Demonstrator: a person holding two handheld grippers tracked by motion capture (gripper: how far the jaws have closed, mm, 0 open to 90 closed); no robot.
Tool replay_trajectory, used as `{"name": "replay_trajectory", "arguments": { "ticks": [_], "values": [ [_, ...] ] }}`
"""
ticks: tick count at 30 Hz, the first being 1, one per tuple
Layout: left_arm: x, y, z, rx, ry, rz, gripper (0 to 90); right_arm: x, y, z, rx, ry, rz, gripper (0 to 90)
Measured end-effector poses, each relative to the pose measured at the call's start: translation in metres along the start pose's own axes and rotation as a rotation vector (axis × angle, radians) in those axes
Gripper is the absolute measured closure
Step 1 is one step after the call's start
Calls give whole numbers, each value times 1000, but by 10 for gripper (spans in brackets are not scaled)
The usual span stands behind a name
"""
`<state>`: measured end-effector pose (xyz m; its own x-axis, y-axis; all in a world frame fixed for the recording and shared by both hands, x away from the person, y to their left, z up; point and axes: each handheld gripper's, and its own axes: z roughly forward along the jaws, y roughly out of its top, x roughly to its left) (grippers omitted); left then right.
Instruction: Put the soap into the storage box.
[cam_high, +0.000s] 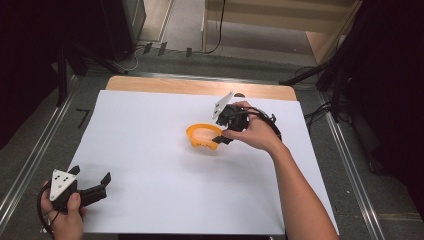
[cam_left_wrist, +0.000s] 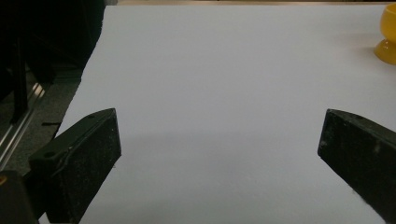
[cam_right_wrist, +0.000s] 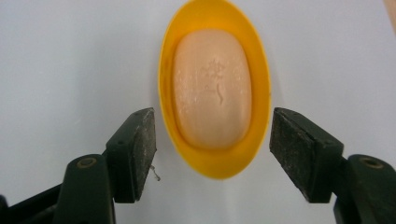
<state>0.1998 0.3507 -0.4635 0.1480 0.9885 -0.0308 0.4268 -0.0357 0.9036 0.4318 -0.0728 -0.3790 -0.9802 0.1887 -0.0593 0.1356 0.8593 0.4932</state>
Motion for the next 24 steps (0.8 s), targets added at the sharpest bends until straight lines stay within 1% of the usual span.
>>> {"name": "replay_trajectory", "arguments": {
  "ticks": [2, 6, 7, 10, 12, 15, 16, 19, 21, 22, 24],
  "values": [
    [0, 0, 0, 0, 0, 2, 0, 1, -4, -2, -4, 2, 26, 316],
    [0, 0, 0, 1, 0, 3, 0, 2, -13, -4, 8, 8, 72, 288],
    [0, 0, 0, 1, 0, 3, 0, 2, -15, -5, 15, -1, 79, 281],
    [0, 0, 0, 2, -1, 3, 0, 5, -21, -7, 9, -5, 107, 279],
    [0, 0, 0, 3, 0, 5, 0, 7, -25, -7, 3, -10, 110, 266],
    [0, 0, 0, 0, 0, 5, 0, 10, -31, -6, 26, -14, 132, 241],
    [0, 0, 0, 0, 0, 5, 0, 11, -33, -6, 14, -22, 133, 236],
    [0, 0, 0, 1, 1, 5, 0, 12, -40, -5, 11, -25, 158, 210],
    [0, 0, 0, 3, 2, 5, 0, 14, -43, -6, 19, -20, 172, 191],
    [0, 0, 0, 4, 1, 6, 0, 14, -46, -6, 8, -28, 174, 188],
    [0, 0, 0, 2, 2, 5, 0, 15, -50, -6, -2, -16, 184, 161]
  ]
}}
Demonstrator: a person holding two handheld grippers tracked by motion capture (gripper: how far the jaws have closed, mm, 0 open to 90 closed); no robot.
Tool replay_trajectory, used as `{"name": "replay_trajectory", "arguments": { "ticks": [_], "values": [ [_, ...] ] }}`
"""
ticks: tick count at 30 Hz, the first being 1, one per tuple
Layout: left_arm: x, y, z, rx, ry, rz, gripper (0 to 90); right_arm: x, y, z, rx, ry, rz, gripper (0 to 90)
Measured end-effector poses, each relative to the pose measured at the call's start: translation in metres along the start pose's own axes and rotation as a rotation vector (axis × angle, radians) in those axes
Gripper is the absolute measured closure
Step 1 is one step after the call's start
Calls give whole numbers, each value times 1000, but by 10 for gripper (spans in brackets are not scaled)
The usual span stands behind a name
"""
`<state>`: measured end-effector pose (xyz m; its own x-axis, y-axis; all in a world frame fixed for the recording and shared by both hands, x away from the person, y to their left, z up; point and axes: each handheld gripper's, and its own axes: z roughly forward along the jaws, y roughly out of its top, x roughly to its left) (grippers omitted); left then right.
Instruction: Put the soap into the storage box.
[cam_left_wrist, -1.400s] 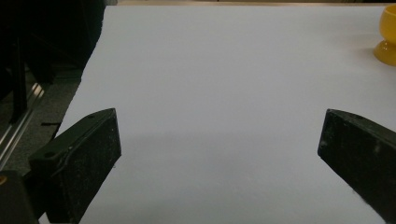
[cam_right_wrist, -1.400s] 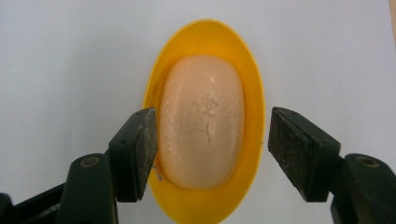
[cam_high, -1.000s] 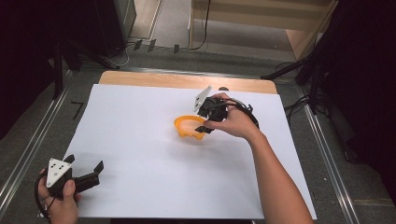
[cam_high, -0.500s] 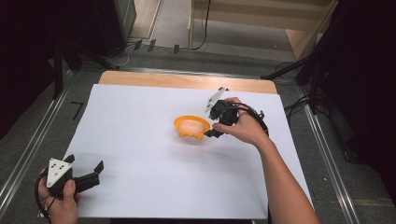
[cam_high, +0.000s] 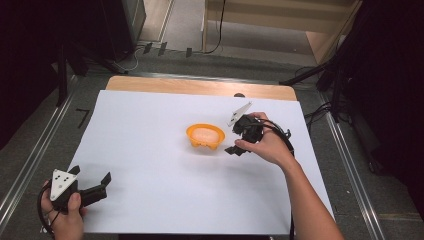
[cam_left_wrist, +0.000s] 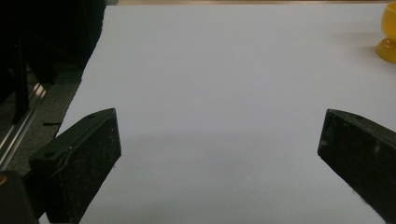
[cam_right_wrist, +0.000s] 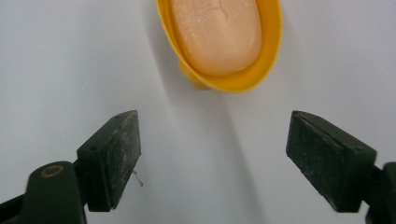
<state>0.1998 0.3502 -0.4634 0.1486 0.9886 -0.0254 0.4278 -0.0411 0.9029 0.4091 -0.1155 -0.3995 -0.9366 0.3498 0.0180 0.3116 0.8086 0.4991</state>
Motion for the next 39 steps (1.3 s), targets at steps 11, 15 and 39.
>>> {"name": "replay_trajectory", "arguments": {
  "ticks": [11, 15, 39],
  "values": [
    [0, 0, 0, 1, 1, 5, 0, 7, -23, 0, 0, -28, 61, 124],
    [0, 0, 0, 1, 1, 4, 0, 10, -31, 1, 6, -40, 82, 120],
    [0, 0, 0, 0, 5, 9, 0, 27, -93, -8, -91, -88, 233, 131]
  ]
}}
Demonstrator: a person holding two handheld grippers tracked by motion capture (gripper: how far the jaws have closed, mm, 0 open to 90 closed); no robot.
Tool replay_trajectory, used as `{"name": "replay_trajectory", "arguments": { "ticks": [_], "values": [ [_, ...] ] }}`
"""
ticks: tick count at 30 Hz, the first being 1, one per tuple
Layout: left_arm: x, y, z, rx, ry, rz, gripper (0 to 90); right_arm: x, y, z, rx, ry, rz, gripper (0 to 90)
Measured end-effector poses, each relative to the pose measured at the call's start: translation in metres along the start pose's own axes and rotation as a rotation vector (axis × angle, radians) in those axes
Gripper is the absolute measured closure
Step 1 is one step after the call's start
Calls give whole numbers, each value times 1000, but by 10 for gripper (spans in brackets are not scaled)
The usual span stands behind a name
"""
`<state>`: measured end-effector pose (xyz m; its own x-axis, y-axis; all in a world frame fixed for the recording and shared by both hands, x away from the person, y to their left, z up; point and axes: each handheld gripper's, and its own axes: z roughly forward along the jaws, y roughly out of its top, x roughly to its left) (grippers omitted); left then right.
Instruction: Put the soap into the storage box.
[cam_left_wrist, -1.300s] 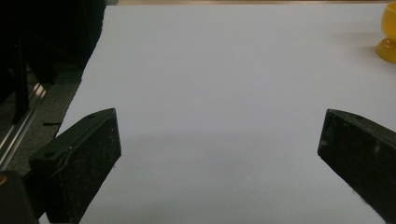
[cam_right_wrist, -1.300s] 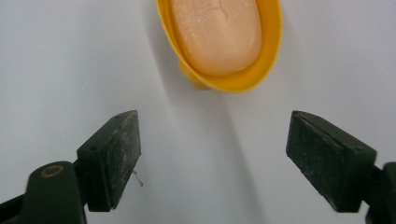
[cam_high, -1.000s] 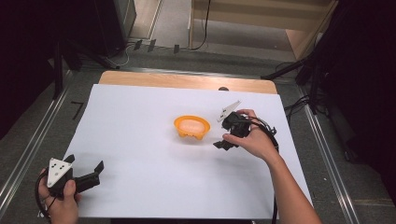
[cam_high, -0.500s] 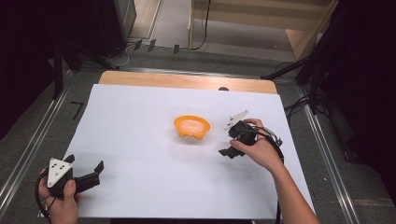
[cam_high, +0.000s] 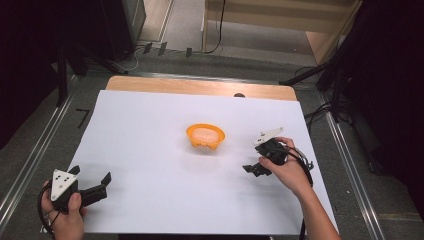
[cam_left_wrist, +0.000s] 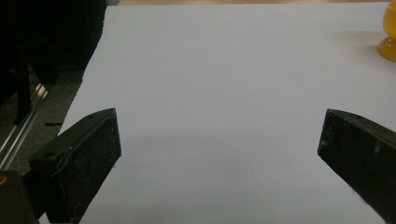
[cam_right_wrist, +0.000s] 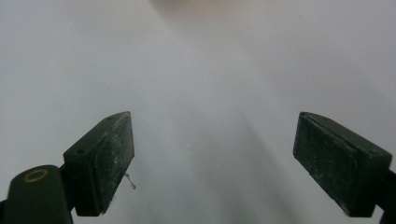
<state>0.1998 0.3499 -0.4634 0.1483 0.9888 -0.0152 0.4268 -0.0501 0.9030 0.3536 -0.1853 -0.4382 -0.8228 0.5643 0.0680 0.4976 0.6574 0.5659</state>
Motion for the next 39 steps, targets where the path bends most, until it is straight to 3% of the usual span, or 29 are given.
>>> {"name": "replay_trajectory", "arguments": {
  "ticks": [16, 28, 34, 39],
  "values": [
    [0, 0, 0, 1, 6, 2, 0, -7, -58, -17, -112, -37, 80, 133],
    [-1, 0, 0, 2, 7, -1, 0, -6, -92, -27, -205, -47, 116, 132],
    [-1, 0, 0, 1, 8, 1, 0, -4, -107, -29, -240, -76, 126, 132],
    [-1, 0, 0, 1, 8, 1, 0, -4, -121, -32, -298, -81, 156, 133]
  ]
}}
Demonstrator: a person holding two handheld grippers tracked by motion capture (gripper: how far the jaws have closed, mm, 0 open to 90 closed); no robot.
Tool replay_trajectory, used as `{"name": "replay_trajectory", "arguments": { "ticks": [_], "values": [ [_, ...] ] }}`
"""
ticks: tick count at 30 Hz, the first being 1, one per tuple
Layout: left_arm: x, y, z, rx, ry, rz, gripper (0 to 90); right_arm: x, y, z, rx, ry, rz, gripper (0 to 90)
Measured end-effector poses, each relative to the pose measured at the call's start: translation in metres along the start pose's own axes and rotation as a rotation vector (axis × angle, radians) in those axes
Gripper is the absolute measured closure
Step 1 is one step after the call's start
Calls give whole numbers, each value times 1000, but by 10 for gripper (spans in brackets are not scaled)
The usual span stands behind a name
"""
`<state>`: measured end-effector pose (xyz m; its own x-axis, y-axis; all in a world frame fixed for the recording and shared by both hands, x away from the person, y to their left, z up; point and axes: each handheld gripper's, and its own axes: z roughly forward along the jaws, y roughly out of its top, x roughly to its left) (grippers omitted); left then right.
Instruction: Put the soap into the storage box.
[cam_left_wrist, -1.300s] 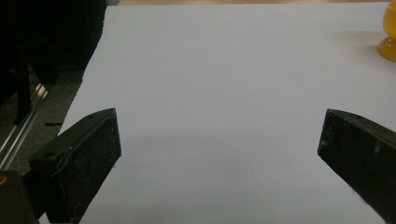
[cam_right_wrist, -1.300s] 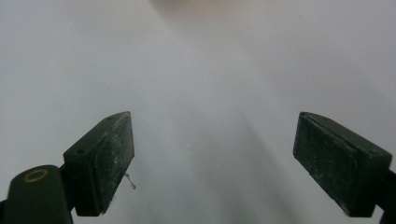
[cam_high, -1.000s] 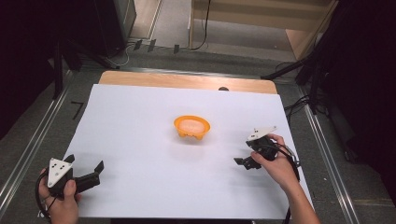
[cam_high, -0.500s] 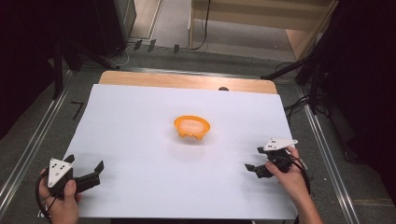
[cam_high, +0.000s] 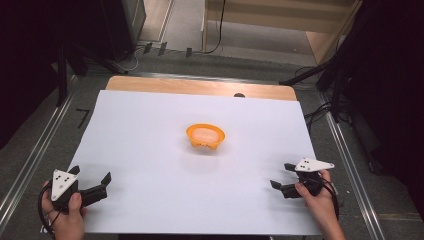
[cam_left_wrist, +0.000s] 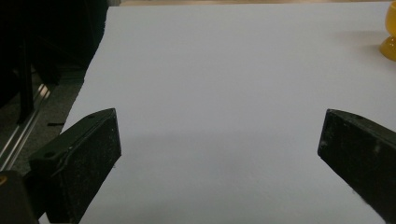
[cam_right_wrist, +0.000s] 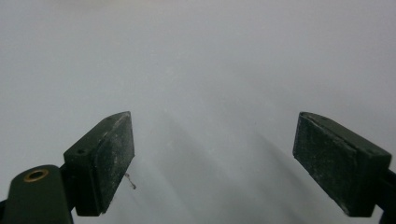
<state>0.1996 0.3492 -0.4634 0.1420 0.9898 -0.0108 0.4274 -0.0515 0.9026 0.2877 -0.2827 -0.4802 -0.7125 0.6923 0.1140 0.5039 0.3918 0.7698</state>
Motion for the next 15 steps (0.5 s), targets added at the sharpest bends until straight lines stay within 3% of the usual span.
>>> {"name": "replay_trajectory", "arguments": {
  "ticks": [8, 14, 15],
  "values": [
    [0, 0, 0, -1, -2, -1, 0, -4, -19, -17, -91, -11, 56, 134],
    [0, 0, 0, -1, -3, -1, 0, -3, -38, -38, -173, -53, 99, 134],
    [0, 0, 0, -2, -3, -1, 0, -4, -42, -42, -193, -60, 125, 133]
  ]
}}
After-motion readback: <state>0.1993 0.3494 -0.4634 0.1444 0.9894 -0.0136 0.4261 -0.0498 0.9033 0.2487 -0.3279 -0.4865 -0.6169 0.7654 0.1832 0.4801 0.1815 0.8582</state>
